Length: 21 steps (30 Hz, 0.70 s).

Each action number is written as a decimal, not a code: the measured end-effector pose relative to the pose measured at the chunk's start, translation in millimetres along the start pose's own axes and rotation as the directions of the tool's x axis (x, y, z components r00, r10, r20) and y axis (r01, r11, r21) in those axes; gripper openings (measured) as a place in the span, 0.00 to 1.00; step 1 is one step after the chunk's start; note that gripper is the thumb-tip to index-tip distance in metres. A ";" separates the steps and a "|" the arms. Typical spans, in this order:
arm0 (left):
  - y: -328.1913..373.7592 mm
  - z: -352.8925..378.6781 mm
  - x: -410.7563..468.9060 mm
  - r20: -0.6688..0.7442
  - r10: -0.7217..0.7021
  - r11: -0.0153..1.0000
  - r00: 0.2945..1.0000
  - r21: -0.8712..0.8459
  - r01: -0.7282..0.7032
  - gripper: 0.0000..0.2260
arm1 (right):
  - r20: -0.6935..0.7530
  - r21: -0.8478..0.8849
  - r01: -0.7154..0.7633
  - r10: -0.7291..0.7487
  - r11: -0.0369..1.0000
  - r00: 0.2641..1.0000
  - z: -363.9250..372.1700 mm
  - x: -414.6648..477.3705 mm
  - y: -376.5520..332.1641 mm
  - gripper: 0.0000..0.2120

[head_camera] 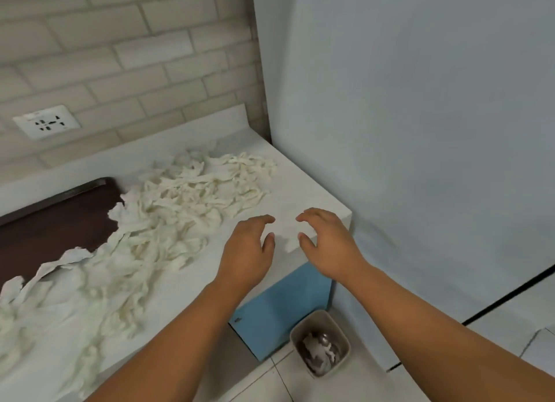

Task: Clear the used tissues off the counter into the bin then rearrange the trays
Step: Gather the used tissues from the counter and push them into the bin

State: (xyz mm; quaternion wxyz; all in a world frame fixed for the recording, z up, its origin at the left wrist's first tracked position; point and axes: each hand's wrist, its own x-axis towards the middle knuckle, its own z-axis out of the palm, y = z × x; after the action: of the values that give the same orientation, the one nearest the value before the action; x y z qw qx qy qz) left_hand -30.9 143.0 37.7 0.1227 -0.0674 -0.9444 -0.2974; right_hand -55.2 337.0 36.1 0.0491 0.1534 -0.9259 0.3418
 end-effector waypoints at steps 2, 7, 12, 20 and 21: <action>-19.3 -17.7 -6.3 -0.021 -0.038 0.999 0.999 0.018 0.039 0.15 | 0.039 0.007 0.039 -0.039 0.999 0.998 15.4 7.0 -16.0 0.18; -77.6 -67.0 -23.1 -0.066 -0.155 0.981 0.986 0.105 0.162 0.15 | 0.157 0.035 0.115 -0.120 0.993 0.980 62.7 26.5 -62.9 0.18; -140.6 -119.3 -42.7 -0.105 -0.242 0.947 0.965 0.192 0.258 0.14 | 0.268 0.058 0.201 -0.209 0.978 0.940 117.8 47.9 -117.6 0.18; -222.1 -181.1 -85.5 0.053 -0.305 0.909 0.951 0.313 0.274 0.15 | 0.424 0.040 0.357 -0.339 0.933 0.840 199.4 69.0 -197.3 0.22; -230.0 -183.4 -90.0 0.089 -0.301 0.906 0.949 0.337 0.256 0.17 | 0.442 -0.013 0.387 -0.342 0.922 0.829 207.5 72.1 -203.0 0.22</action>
State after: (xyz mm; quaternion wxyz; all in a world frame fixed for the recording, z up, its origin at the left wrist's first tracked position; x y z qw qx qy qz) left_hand 44.6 -155.2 33.3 0.0221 0.0687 -0.9863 -0.1486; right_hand -56.1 38.5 17.7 -0.0846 0.3964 -0.8832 0.2359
